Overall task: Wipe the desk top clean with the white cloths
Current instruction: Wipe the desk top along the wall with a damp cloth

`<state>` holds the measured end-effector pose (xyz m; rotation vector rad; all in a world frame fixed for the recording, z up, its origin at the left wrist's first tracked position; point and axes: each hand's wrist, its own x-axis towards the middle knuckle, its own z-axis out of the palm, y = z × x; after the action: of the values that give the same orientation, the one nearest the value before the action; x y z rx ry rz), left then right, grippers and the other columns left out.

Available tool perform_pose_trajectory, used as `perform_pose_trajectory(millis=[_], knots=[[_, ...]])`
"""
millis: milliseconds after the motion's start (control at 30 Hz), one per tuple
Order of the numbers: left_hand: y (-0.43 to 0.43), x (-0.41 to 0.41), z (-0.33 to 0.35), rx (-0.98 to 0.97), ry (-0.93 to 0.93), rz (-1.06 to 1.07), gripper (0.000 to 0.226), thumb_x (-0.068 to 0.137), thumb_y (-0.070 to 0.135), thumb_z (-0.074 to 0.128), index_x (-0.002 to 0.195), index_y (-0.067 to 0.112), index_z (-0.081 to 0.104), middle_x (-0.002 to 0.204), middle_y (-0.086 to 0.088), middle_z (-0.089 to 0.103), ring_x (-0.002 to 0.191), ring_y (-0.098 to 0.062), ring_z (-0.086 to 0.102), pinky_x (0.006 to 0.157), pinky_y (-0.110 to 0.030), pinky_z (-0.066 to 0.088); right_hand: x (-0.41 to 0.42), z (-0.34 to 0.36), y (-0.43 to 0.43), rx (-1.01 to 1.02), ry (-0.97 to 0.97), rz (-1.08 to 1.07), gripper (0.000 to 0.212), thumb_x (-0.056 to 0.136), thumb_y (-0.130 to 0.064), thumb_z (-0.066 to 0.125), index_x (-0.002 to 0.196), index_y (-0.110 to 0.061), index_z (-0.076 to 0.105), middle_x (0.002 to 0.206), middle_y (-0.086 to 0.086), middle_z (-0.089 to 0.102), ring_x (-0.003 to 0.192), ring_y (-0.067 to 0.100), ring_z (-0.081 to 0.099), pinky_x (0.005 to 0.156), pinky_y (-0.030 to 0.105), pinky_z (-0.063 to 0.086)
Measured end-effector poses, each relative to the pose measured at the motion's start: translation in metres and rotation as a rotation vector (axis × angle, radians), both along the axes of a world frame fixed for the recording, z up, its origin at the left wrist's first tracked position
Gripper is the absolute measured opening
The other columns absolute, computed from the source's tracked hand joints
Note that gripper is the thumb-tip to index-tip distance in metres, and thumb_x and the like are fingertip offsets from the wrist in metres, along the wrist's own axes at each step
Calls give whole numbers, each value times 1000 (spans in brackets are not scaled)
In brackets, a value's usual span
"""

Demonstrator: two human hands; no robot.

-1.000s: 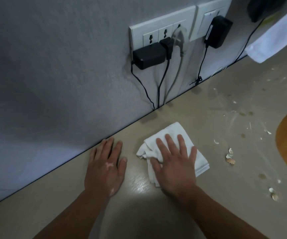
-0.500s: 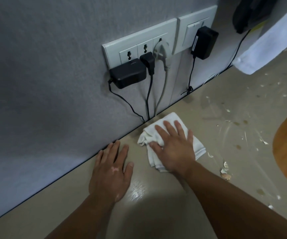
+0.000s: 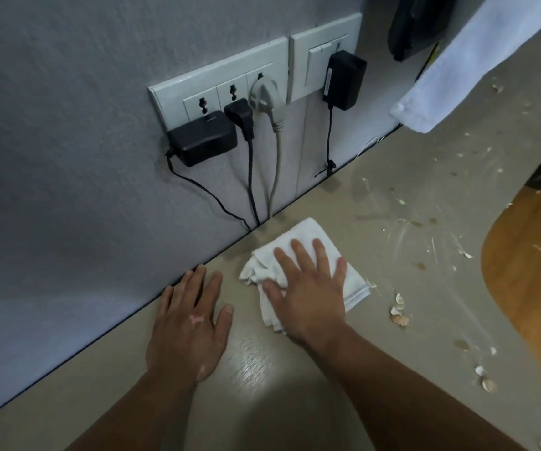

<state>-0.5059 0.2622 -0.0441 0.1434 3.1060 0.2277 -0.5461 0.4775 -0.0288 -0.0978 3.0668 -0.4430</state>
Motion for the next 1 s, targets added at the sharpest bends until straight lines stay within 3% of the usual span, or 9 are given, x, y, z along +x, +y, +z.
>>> perform_pose_trajectory(millis=[267, 400, 500, 667, 1000], knots=[[10, -6, 2, 14, -23, 35, 65, 100, 48, 27, 150, 14, 49, 159, -17, 43, 147, -36, 39, 119, -57, 33, 122, -23, 8, 26, 192, 151, 62, 82, -67, 60, 136, -37, 64, 154, -1, 54, 148, 34, 42, 110, 68, 28], [27, -10, 4, 2, -63, 36, 65, 99, 48, 19, 156, 24, 36, 166, -13, 32, 154, -34, 25, 124, -58, 20, 111, -26, 20, 56, 194, 142, 58, 90, -65, 52, 139, -37, 62, 157, -3, 51, 149, 30, 40, 110, 68, 30], [40, -16, 4, -40, -89, -27, 66, 99, 51, 13, 158, 28, 33, 167, -9, 30, 156, -31, 22, 123, -59, 21, 81, -22, 34, 63, 137, 20, 56, 97, -65, 42, 145, -39, 55, 160, -5, 46, 153, 28, 34, 116, 64, 22], [69, -20, 4, -51, -166, -43, 73, 94, 62, -2, 163, 38, 3, 174, 1, -1, 160, -23, -6, 128, -53, -2, 20, -20, 77, 63, 90, -146, 60, 98, -70, 30, 149, -42, 47, 163, -7, 40, 155, 27, 26, 119, 66, 23], [73, -22, 8, -58, -160, -39, 75, 93, 69, -4, 162, 39, -8, 173, 3, -11, 159, -23, -14, 127, -53, -5, -33, -5, 90, 9, -21, -366, 64, 99, -74, 28, 155, -46, 33, 169, -13, 22, 158, 25, 4, 121, 63, 6]])
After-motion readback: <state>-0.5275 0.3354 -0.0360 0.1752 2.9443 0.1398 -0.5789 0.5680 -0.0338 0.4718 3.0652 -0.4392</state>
